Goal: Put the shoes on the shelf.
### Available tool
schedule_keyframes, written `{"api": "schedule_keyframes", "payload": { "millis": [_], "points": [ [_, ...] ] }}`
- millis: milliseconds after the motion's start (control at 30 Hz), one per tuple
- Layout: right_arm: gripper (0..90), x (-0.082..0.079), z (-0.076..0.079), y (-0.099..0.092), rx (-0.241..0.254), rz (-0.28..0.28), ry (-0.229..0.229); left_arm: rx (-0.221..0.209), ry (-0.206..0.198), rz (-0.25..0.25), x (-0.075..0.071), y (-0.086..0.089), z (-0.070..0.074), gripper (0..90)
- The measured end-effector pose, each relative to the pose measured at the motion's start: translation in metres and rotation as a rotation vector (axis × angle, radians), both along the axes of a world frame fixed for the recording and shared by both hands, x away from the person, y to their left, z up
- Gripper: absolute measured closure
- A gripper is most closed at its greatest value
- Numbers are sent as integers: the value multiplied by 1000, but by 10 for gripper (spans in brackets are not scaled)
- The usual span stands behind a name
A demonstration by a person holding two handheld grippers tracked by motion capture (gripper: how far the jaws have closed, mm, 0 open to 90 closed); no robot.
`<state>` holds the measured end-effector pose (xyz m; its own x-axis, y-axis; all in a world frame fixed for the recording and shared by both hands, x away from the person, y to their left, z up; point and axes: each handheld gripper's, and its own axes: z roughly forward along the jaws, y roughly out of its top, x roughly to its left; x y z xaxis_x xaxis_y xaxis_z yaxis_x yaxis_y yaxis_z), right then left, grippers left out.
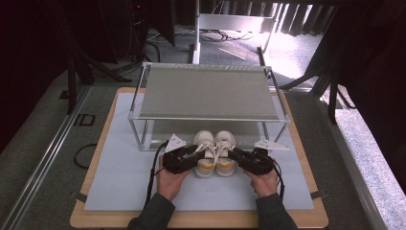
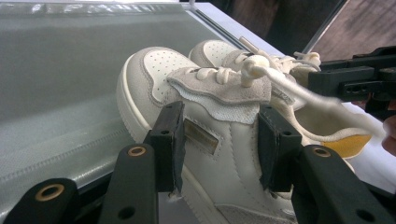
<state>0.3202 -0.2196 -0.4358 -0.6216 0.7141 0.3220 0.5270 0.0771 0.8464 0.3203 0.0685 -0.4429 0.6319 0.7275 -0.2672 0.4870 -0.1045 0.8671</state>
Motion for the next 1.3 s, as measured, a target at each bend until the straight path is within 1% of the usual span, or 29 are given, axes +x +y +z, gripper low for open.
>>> {"api": "schedule_keyframes", "payload": {
  "millis": [133,200,300,500,800,867,967,1067,1167,1300],
  "points": [
    [702,7,-6,-1,19,-7,5,-1,4,7,7,-1,-3,566],
    [702,10,-8,-1,23,-11,-2,-7,5,11,10,-1,-4,566],
    [702,13,-9,-1,30,-20,4,-13,4,12,14,-1,-6,566],
    [702,19,-11,-3,48,-30,3,-24,-3,24,20,-3,-7,566],
    [702,26,-16,-4,64,-45,7,-25,-8,44,27,-6,-10,567],
    [702,30,-18,-4,78,-50,7,-22,-15,61,30,-7,-10,567],
    [702,35,-19,-4,84,-52,5,-22,-26,80,33,-9,-11,568],
    [702,42,-21,-3,99,-54,6,-37,-32,106,37,-10,-13,569],
    [702,47,-23,-2,100,-50,6,-42,-42,128,39,-9,-15,570],
    [702,53,-24,1,110,-48,3,-51,-68,154,42,-8,-15,572]
  ]
}}
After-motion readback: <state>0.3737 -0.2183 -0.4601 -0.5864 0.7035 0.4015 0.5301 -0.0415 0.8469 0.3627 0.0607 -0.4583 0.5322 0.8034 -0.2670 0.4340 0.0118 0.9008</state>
